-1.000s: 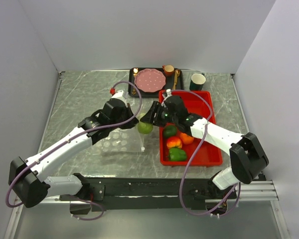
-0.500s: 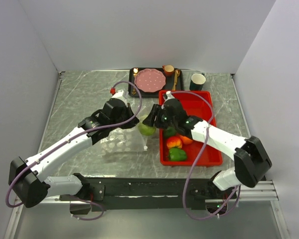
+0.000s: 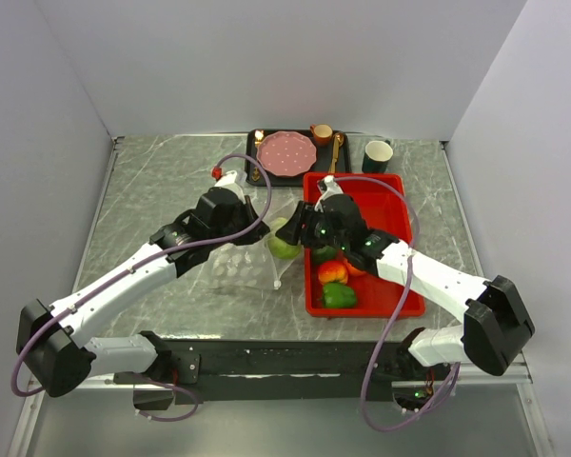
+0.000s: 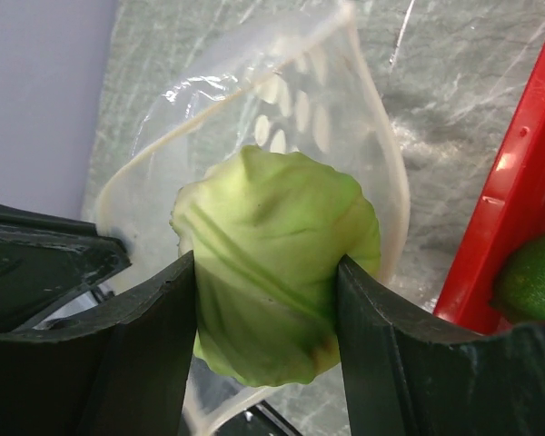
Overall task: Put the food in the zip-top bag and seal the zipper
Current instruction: Place the fake vegetable in the zipper food storage bag.
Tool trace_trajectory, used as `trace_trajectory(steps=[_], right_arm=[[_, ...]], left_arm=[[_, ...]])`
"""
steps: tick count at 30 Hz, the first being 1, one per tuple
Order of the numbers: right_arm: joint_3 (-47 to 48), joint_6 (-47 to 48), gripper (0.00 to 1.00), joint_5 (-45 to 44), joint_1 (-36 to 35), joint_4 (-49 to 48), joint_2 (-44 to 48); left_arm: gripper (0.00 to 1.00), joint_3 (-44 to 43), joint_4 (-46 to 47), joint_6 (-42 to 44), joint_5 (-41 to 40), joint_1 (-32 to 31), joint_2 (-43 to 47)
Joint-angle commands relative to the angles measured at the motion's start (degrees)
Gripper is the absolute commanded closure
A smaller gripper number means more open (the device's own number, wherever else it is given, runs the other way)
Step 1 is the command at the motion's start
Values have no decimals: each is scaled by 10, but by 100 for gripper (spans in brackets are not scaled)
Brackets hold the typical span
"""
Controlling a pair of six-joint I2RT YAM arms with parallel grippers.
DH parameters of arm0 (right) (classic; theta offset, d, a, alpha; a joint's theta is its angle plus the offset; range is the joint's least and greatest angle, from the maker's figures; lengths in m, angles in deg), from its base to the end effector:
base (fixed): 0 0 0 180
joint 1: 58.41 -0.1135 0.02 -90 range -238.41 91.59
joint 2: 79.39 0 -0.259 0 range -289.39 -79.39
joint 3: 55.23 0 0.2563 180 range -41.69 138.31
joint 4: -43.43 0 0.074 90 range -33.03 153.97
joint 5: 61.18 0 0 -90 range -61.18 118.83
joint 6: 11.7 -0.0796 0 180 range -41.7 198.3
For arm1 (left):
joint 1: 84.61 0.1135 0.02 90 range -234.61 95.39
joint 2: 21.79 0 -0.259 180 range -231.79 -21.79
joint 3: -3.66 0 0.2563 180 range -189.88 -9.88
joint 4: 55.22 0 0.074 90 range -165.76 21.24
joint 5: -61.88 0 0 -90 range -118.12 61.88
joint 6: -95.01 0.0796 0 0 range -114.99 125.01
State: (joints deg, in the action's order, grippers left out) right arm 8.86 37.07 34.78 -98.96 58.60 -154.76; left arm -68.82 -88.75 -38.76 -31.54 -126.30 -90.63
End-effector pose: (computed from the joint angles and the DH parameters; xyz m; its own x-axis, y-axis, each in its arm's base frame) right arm 0.2553 0.2293 0.2457 -0.7273 0.2405 -0.6429 -0.3163 0.7138 0.6249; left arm 0.2386 -0.2062 0.2948 -0.7013 -0.3001 -0.6466 0.1941 0.7924 -0.5783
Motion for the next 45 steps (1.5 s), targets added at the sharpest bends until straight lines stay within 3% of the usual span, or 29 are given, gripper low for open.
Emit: trace_trajectory(steps=[1, 7, 13, 26, 38, 45], right_arm=[[37, 26, 41, -24, -10, 16, 0], [28, 18, 17, -29, -10, 14, 8], [36, 19, 9, -45, -10, 27, 15], [61, 9, 0, -25, -9, 43, 24], [64, -7, 0, 25, -6, 20, 2], [82, 20, 0, -102, -15, 67, 11]], left_arm=[[99, -1, 31, -4, 17, -1, 6], [99, 4, 28, -9, 8, -1, 14], [99, 2, 18, -8, -4, -1, 12], [99, -2, 7, -4, -23, -1, 23], [99, -3, 11, -3, -11, -1, 25], [99, -7, 9, 2, -11, -1, 20]])
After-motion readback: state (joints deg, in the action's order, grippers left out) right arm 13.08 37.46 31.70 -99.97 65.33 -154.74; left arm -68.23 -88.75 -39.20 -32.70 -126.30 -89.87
